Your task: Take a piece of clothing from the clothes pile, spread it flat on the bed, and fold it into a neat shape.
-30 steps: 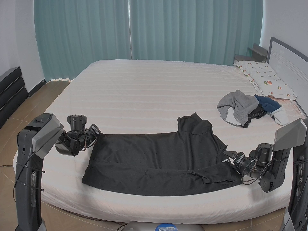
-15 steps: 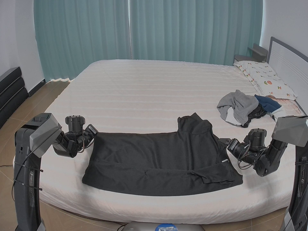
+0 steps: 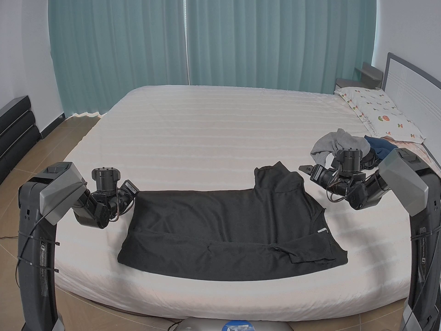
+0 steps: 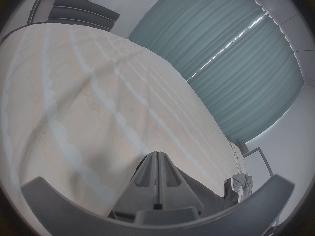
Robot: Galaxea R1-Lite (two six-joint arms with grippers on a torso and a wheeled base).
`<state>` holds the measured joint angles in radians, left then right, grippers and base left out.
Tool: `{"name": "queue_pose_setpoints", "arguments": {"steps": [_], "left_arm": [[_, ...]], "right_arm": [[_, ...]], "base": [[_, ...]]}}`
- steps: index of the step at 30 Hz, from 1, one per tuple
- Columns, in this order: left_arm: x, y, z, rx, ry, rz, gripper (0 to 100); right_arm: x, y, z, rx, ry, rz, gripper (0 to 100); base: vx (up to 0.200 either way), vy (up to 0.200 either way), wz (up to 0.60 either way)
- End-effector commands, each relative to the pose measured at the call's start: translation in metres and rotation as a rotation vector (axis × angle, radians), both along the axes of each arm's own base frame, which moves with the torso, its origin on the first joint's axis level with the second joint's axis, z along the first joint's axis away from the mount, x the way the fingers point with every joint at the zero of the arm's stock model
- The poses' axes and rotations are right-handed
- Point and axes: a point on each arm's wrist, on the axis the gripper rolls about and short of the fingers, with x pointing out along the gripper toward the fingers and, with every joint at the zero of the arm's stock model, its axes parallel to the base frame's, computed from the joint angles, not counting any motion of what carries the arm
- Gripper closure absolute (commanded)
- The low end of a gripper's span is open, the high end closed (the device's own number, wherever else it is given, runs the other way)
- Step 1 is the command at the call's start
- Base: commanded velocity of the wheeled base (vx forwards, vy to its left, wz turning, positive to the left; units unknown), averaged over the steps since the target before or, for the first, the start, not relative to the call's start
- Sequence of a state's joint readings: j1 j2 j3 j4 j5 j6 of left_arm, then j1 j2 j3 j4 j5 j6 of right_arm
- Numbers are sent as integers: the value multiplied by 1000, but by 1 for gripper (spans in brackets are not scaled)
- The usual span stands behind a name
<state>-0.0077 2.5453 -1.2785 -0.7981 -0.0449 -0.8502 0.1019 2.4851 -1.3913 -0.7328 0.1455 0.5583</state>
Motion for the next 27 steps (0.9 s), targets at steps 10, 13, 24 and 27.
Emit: {"name": "queue_pose_setpoints", "arguments": {"steps": [10, 13, 24, 27], "left_arm": [[-3, 5, -1, -7, 7, 6, 100], [-3, 6, -2, -7, 7, 8, 100], [-2, 8, -1, -6, 2, 10, 100], [-1, 8, -1, -8, -1, 12, 100]], "right_arm": [[57, 19, -68, -57, 14, 37, 0], [63, 19, -67, -35, -10, 10, 0], [64, 17, -59, -35, -29, -12, 100], [65, 14, -54, -34, -38, -25, 100]], "base": [[0, 0, 0], [0, 0, 0], [0, 0, 0], [0, 0, 0]]}}
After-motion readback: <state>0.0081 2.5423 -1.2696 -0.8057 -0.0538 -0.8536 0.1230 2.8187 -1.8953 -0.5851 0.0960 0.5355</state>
